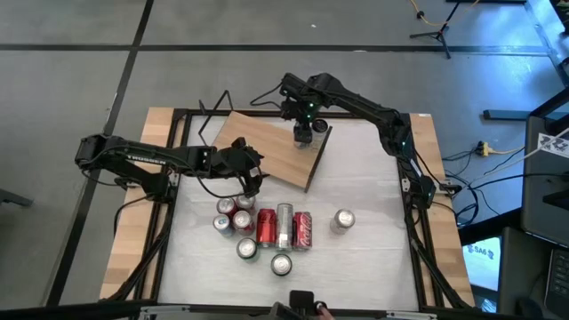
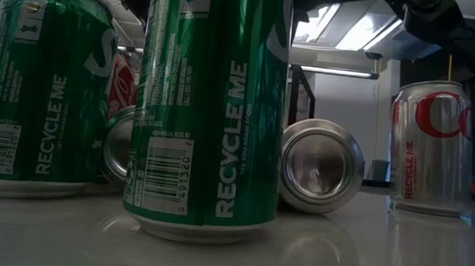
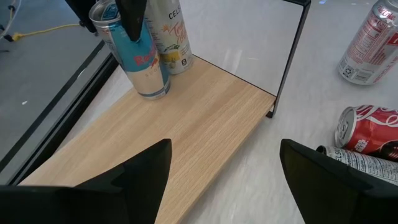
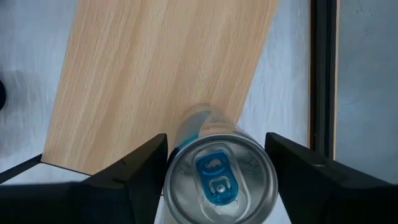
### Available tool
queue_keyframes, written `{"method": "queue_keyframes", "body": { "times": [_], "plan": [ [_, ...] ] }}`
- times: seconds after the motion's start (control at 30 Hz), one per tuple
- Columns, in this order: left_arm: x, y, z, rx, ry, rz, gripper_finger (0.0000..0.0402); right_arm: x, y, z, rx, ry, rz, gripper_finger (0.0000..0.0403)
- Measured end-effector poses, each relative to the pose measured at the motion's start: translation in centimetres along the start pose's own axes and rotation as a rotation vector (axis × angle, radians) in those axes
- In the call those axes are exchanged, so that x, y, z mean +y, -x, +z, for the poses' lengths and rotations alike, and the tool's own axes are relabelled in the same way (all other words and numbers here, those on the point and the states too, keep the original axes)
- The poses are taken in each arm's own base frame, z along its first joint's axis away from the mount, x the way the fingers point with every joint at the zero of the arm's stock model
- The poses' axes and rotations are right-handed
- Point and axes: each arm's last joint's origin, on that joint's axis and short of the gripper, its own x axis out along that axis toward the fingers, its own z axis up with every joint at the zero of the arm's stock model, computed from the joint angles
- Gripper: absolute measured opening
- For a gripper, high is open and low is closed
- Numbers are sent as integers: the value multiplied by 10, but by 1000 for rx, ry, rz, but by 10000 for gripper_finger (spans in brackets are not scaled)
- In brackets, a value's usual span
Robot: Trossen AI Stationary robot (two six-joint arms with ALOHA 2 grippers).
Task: Place canned beverage on shelf
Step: Put the right blue soda can on the shelf, then put the right silver soda can on the shelf
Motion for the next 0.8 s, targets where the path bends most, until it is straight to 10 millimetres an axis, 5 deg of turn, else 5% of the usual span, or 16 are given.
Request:
{"method": "queue_keyframes", "body": {
  "times": [0.43,0.8],
  "plan": [
    [0,0,0,0,0,0,288,0,-2,1,-6,10,2,347],
    [0,0,0,-1,0,0,288,1,6,1,-25,24,1,358]
  ]
}}
